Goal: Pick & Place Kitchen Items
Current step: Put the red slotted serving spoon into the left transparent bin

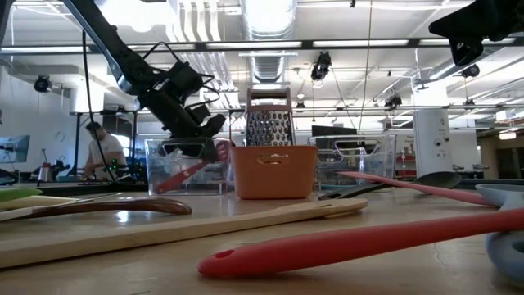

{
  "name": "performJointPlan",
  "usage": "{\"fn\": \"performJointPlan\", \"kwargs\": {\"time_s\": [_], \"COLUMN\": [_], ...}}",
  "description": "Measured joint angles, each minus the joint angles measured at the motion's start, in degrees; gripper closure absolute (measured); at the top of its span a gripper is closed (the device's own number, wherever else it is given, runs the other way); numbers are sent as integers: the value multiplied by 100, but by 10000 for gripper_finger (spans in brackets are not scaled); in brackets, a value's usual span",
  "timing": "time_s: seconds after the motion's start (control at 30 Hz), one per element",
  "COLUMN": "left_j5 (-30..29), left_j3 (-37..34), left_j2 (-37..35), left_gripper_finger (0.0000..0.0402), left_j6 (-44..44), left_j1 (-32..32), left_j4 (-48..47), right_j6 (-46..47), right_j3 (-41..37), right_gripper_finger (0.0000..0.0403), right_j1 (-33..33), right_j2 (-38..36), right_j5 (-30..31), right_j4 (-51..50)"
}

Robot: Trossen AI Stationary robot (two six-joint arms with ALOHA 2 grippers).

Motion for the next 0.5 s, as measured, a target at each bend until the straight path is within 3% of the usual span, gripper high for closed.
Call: {"fn": "performJointPlan", "kwargs": {"time_s": [0.5], "left_j5": [248], "left_j3": [94], "left_j2": [-221], "left_gripper_finger": [237], "left_j6": [100], "left_j1": [2], "left_j4": [-21], "right_j6": [0], "right_j3": [0], "right_gripper_finger": [394], "right_j1": [0], "right_j2": [0], "right_j5": [0], "right_j4": [0]}}
